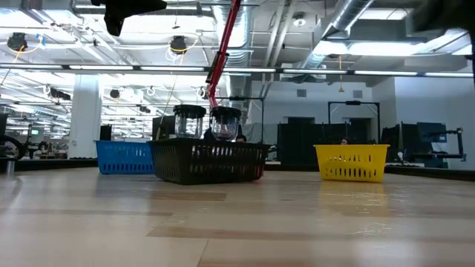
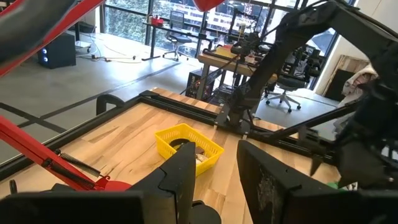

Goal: Pick & Place Office items
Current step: Put the green watch into the yellow bin

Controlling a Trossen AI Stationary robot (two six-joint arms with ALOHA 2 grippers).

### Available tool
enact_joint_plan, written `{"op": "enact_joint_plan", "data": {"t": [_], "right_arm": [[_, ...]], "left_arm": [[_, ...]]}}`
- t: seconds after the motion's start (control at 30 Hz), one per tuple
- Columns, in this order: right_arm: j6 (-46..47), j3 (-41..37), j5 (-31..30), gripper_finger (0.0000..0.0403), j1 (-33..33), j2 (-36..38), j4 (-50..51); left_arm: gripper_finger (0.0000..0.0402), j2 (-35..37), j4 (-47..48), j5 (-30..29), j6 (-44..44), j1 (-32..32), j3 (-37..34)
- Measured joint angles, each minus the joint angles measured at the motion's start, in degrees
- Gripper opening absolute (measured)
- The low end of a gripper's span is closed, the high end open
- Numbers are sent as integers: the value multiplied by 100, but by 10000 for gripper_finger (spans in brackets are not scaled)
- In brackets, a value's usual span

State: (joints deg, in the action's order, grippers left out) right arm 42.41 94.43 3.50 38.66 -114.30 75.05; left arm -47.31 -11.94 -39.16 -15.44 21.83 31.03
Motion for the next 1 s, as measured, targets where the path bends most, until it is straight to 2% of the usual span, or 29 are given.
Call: {"op": "enact_joint_plan", "data": {"t": [0.27, 0.53, 0.67, 0.73, 0.87, 0.93, 1.0], "right_arm": [[1334, 0, -14, 260, 816, 0, 59], [2435, -3, -91, 260, 1144, 25, 967], [3058, -13, -96, 260, 1305, 329, 1535], [3106, -131, -434, 260, 1350, 704, 1422], [3815, -521, -1570, 260, 1404, 1594, 1484], [4407, -947, -2051, 260, 1520, 2050, 1134], [4981, -1471, -2253, 260, 1645, 2458, 399]], "left_arm": [[113, 0, 0, 1, -106, 2, 0], [113, 0, -2, 1, -194, 0, 0], [113, 0, -4, 1, -151, -1, 0], [113, 0, -13, -1, -153, 0, 0], [113, 0, -53, 1, -156, -1, 0], [113, 0, -57, -1, -222, 2, 0], [113, 0, -52, 1, -353, 2, 0]]}}
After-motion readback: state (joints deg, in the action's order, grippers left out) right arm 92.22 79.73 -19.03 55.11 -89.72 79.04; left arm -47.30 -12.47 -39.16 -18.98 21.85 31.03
